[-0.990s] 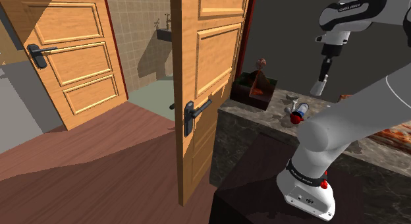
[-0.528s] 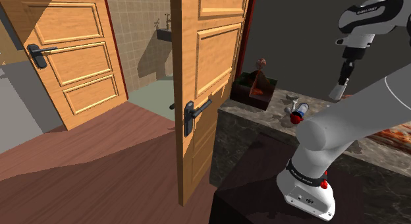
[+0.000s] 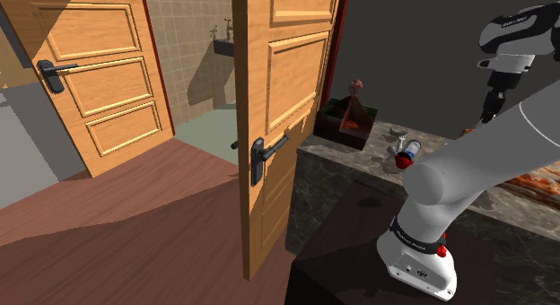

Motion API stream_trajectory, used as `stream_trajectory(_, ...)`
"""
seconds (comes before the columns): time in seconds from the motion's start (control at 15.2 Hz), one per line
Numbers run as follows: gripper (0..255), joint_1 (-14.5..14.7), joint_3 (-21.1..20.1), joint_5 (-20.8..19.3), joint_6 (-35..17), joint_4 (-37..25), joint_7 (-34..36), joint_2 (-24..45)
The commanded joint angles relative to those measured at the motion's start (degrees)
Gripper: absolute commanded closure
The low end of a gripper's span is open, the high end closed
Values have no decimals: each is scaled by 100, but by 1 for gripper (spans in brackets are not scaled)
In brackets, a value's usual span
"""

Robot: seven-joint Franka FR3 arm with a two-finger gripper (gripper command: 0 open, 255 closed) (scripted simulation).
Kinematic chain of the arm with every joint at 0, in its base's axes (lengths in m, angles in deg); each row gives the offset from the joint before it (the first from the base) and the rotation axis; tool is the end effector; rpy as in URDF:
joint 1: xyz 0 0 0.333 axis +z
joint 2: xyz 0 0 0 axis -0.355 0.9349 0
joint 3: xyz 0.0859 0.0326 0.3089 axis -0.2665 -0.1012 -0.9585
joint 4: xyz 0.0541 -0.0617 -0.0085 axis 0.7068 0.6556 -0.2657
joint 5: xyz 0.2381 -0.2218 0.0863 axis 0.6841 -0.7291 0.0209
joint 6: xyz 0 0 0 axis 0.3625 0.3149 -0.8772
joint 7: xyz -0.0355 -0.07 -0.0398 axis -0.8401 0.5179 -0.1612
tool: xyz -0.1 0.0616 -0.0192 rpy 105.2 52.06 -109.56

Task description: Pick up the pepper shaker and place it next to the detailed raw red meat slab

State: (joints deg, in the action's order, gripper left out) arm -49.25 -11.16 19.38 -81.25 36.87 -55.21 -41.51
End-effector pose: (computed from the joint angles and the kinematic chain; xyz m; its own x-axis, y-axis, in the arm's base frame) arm -0.0696 -0.4249 0.5094 0.9922 0.0759 -0.0993 0.0668 -0.9935 -0.0921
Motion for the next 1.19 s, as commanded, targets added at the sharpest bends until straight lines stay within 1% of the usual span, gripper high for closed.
stream_trajectory(0.0, 255, 13, 84, -18, -176, 138, 3, 29)
stream_trajectory(0.59, 255, 112, 444, -59, -893, 665, 30, 210)
stream_trajectory(1.12, 255, 316, 889, -8, -1583, 1061, -16, 516)
